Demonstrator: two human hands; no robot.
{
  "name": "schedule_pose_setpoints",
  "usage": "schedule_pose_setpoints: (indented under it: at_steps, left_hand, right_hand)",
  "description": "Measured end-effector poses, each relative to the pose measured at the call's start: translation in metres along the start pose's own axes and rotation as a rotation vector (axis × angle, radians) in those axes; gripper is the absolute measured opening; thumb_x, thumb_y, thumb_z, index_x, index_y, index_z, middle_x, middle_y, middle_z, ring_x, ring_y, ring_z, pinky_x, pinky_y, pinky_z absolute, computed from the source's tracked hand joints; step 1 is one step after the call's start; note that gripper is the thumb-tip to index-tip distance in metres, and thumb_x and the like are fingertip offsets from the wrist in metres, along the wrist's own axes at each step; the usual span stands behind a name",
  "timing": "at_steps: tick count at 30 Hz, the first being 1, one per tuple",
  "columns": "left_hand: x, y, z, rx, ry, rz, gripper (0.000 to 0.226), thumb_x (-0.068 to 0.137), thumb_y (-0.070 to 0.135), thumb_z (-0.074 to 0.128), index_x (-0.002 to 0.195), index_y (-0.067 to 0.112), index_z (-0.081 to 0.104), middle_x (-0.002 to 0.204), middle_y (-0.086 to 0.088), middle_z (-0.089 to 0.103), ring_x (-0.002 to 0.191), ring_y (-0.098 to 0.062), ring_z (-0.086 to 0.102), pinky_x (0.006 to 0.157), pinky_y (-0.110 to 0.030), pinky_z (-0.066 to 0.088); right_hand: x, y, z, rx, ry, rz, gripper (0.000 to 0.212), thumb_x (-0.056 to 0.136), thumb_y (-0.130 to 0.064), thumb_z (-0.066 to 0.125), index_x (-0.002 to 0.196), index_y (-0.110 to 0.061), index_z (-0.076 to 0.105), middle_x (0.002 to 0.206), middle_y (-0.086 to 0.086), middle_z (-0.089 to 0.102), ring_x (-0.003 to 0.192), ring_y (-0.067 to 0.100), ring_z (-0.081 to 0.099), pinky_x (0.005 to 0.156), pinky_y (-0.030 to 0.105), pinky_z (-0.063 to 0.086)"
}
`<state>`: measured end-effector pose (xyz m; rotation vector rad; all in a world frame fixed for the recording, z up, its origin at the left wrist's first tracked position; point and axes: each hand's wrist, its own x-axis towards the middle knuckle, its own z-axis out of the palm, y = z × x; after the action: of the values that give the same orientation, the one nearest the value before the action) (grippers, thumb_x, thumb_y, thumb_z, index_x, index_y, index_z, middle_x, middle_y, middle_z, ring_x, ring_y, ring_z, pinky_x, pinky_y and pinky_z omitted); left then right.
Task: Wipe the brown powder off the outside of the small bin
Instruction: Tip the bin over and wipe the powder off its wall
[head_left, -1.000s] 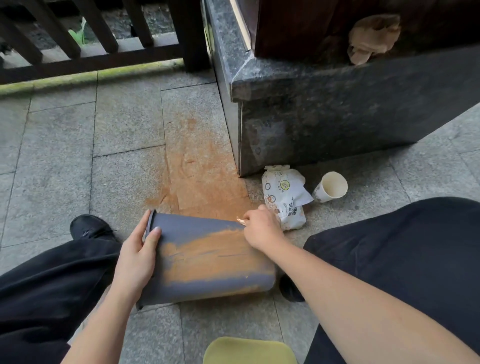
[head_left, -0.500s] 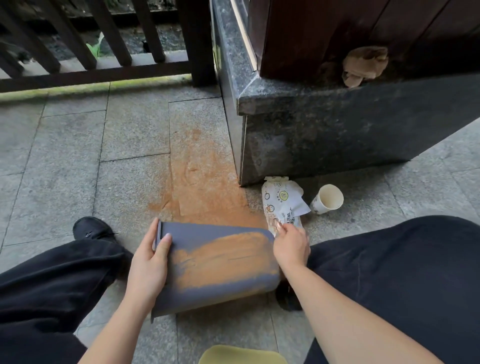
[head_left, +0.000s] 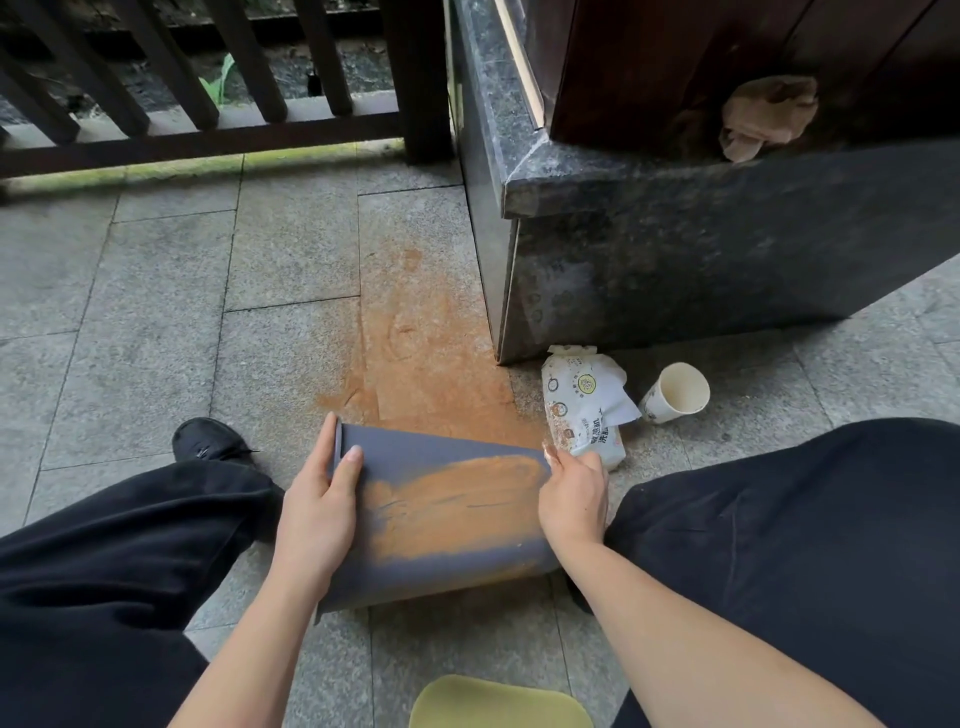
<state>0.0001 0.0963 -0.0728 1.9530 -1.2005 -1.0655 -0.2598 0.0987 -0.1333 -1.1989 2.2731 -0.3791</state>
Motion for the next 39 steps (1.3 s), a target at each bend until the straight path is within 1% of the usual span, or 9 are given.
schedule_pose_setpoints:
  at_steps: [11, 16, 20, 22, 24, 27, 32, 36, 39]
  left_hand:
    - [-0.014, 0.011, 0.017, -0.081, -0.031, -0.027, 0.054, 0.105, 0.049, 0.034, 0.156, 0.037, 0.022, 0.149, 0.035, 0.020, 0.139, 0.012, 0.019, 0.114, -0.019, 0.013]
    - [-0.020, 0.013, 0.021, -0.170, -0.148, -0.023, 0.061, 0.100, 0.062, 0.027, 0.156, 0.045, 0.008, 0.136, 0.058, 0.008, 0.127, 0.034, 0.005, 0.119, -0.028, 0.001]
    - [-0.022, 0.017, 0.027, -0.303, -0.133, -0.037, 0.051, 0.105, 0.048, 0.030, 0.155, 0.040, 0.018, 0.122, 0.054, 0.046, 0.104, 0.039, 0.036, 0.088, 0.007, 0.028]
    - [-0.022, 0.018, 0.026, -0.376, -0.121, -0.066, 0.051, 0.104, 0.049, 0.031, 0.154, 0.041, 0.022, 0.125, 0.049, 0.049, 0.101, 0.034, 0.044, 0.079, 0.006, 0.034]
    - [-0.021, 0.018, 0.026, -0.421, -0.104, -0.080, 0.051, 0.103, 0.052, 0.029, 0.154, 0.044, 0.024, 0.155, 0.028, 0.030, 0.127, 0.023, 0.033, 0.100, -0.003, 0.030]
    - [-0.020, 0.018, 0.028, -0.438, -0.070, -0.121, 0.047, 0.103, 0.055, 0.030, 0.150, 0.051, 0.029, 0.160, 0.005, 0.033, 0.145, -0.014, 0.032, 0.119, -0.037, 0.026]
    - [-0.010, 0.010, 0.029, -0.372, -0.035, -0.134, 0.045, 0.106, 0.036, 0.038, 0.151, 0.044, 0.033, 0.138, 0.020, 0.052, 0.105, 0.008, 0.055, 0.084, -0.010, 0.042]
    - [0.001, 0.008, 0.026, -0.328, 0.003, -0.094, 0.045, 0.107, 0.026, 0.040, 0.151, 0.033, 0.038, 0.151, 0.016, 0.040, 0.121, 0.012, 0.044, 0.087, 0.001, 0.032]
    - [0.004, 0.011, 0.024, -0.480, -0.023, -0.156, 0.051, 0.104, 0.032, 0.048, 0.153, 0.035, 0.033, 0.152, 0.012, 0.039, 0.131, -0.004, 0.045, 0.109, -0.026, 0.037]
  right_hand:
    - [-0.028, -0.038, 0.005, 0.083, -0.044, -0.247, 0.031, 0.103, -0.022, 0.043, 0.122, -0.015, 0.067, 0.097, -0.005, 0.042, 0.086, 0.016, 0.047, 0.079, 0.027, 0.043]
    - [-0.061, -0.068, 0.001, 0.300, -0.130, -0.444, 0.032, 0.102, -0.021, 0.045, 0.126, -0.020, 0.066, 0.095, 0.000, 0.046, 0.083, 0.019, 0.054, 0.082, 0.030, 0.046]
    - [-0.102, -0.088, 0.007, 0.375, -0.206, -0.655, 0.032, 0.099, -0.027, 0.041, 0.122, -0.025, 0.064, 0.088, -0.004, 0.040, 0.080, 0.018, 0.050, 0.073, 0.029, 0.044]
    - [-0.111, -0.090, 0.009, 0.362, -0.225, -0.709, 0.030, 0.100, -0.026, 0.040, 0.117, -0.020, 0.063, 0.087, -0.002, 0.040, 0.081, 0.019, 0.047, 0.071, 0.034, 0.044]
    - [-0.112, -0.089, 0.007, 0.345, -0.232, -0.738, 0.029, 0.100, -0.022, 0.040, 0.117, -0.016, 0.063, 0.088, -0.001, 0.041, 0.084, 0.019, 0.046, 0.072, 0.036, 0.044]
    - [-0.113, -0.088, 0.005, 0.316, -0.234, -0.777, 0.029, 0.099, -0.018, 0.041, 0.118, -0.012, 0.062, 0.089, 0.002, 0.043, 0.088, 0.021, 0.046, 0.076, 0.037, 0.044]
    - [-0.113, -0.079, 0.000, 0.196, -0.341, -0.864, 0.017, 0.096, -0.012, 0.043, 0.096, -0.011, 0.061, 0.090, 0.004, 0.042, 0.091, 0.025, 0.045, 0.083, 0.041, 0.044]
    - [-0.098, -0.066, -0.017, 0.292, -0.492, -0.613, 0.028, 0.097, -0.009, 0.049, 0.110, -0.017, 0.072, 0.099, 0.000, 0.056, 0.098, 0.016, 0.056, 0.091, 0.024, 0.046]
    - [-0.064, -0.056, -0.041, 0.614, -0.551, -0.102, 0.028, 0.100, -0.007, 0.047, 0.101, -0.018, 0.072, 0.093, -0.003, 0.068, 0.079, 0.004, 0.065, 0.065, 0.014, 0.047]
